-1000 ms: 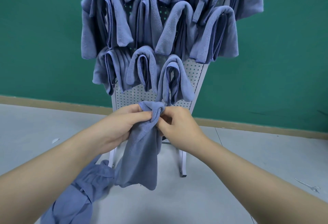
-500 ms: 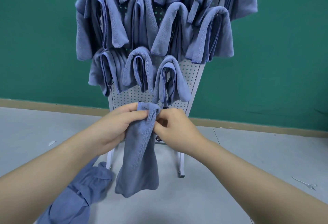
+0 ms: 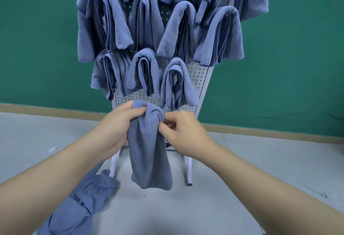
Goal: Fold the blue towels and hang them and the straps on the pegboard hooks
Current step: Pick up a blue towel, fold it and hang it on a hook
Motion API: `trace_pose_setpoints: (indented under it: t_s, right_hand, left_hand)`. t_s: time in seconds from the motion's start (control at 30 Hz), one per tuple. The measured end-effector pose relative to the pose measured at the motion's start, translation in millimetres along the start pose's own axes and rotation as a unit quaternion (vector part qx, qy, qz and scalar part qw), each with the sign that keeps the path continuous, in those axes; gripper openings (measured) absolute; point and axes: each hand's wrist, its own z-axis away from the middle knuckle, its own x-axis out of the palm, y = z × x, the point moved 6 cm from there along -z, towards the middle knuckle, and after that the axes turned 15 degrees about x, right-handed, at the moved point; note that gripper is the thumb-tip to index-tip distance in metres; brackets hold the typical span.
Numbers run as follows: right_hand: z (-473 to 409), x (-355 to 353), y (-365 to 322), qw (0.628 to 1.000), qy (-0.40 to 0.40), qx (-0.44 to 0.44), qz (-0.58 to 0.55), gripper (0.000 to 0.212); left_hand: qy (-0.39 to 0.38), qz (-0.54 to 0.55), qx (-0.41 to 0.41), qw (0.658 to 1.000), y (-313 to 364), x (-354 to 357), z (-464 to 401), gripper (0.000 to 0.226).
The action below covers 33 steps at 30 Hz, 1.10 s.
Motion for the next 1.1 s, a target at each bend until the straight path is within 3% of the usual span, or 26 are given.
trace_pose_setpoints:
  t_s: [0.17, 0.37, 0.57, 0.63, 0.73, 0.77, 0.87, 0.97, 1.1]
  right_hand:
    - [3, -2, -4, 0.999, 0.015, 0.000, 0.032, 0.046]
    - [4, -1, -6, 0.998, 0.020, -0.007, 0.051, 0.052]
    - [4, -3, -5, 0.997, 0.030, 0.003, 0.078, 0.050]
    - [1, -3, 1, 0.998, 0.019, 0.043, 0.040, 0.045]
    - [-2, -6, 7, 0.990, -0.027, 0.117, -0.071, 0.036]
    - [-1, -8, 6, 0.988, -0.031, 0.123, -0.085, 0.035]
    - [0, -8, 3, 0.990, -0.030, 0.111, -0.087, 0.035]
    - [-1, -4, 3, 0.988, -0.049, 0.116, -0.094, 0.032]
    - [2, -4, -4, 0.979, -0.104, 0.106, -0.136, 0.013]
  left_hand:
    - [0.073, -0.044, 0.014, 0.996, 2, -16, -5, 0.006]
    - [-0.004, -0.056, -0.043, 0.998, -9, -10, -2, 0.029]
    - [-0.039, -0.115, 0.003, 0.993, -2, -6, 0, 0.030]
    - [-0.070, -0.149, 0.023, 0.986, -1, -2, 2, 0.042]
    - [-0.117, -0.157, 0.046, 0.980, 1, 6, 5, 0.024]
    - [-0.124, -0.160, 0.053, 0.978, 2, 7, 5, 0.028]
    - [-0.105, -0.167, 0.074, 0.978, 2, 6, 4, 0.042]
    - [-0.082, -0.177, 0.098, 0.976, 0, 4, 1, 0.025]
    - [-0.029, -0.173, 0.113, 0.978, 3, -6, -3, 0.023]
